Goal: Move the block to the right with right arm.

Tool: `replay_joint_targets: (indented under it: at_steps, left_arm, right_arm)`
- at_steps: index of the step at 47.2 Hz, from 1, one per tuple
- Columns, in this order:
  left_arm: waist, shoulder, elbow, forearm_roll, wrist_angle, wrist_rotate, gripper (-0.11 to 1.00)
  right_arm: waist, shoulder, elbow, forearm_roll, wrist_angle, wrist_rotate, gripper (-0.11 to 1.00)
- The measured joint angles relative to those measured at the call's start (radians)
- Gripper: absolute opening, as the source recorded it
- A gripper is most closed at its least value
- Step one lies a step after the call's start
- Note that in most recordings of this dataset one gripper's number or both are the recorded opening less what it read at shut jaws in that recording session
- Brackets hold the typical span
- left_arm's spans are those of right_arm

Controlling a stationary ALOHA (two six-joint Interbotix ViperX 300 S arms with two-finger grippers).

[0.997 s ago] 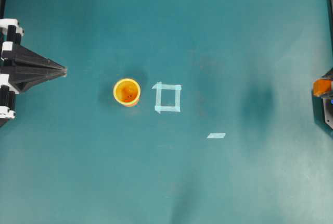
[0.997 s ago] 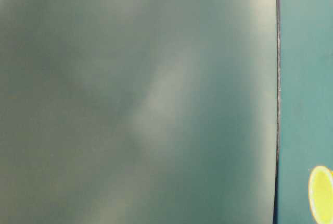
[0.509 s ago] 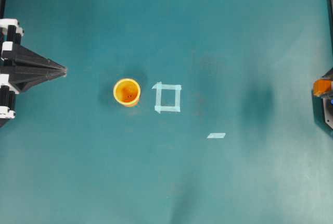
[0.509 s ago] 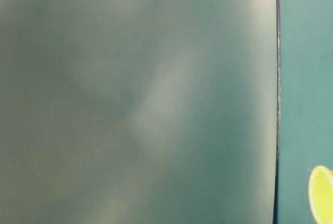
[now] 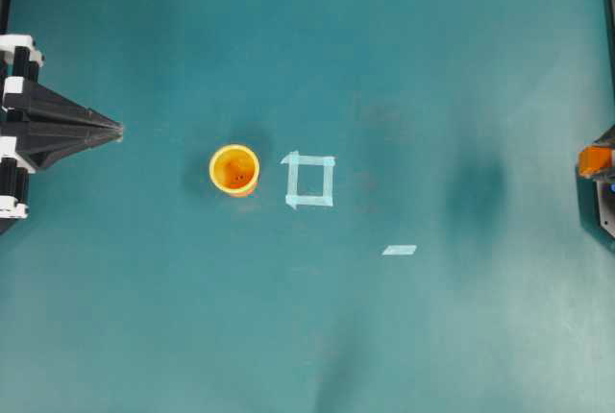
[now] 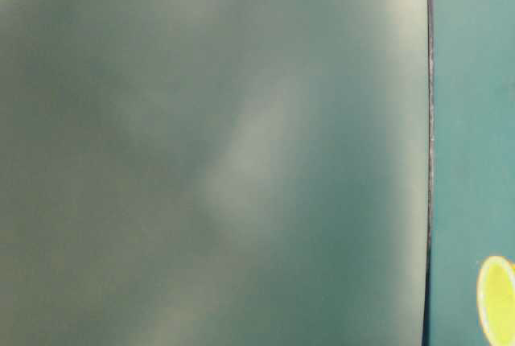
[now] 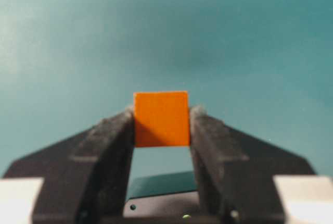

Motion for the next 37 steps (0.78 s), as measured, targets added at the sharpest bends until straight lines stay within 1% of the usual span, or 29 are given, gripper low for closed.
replay_joint_targets:
  at_steps: [37]
  left_arm:
    - [0.0, 0.0, 0.0, 0.0, 0.015, 0.0, 0.0]
  right_arm:
    - [0.0, -0.002, 0.0, -0.002, -0.002, 0.0, 0.41]
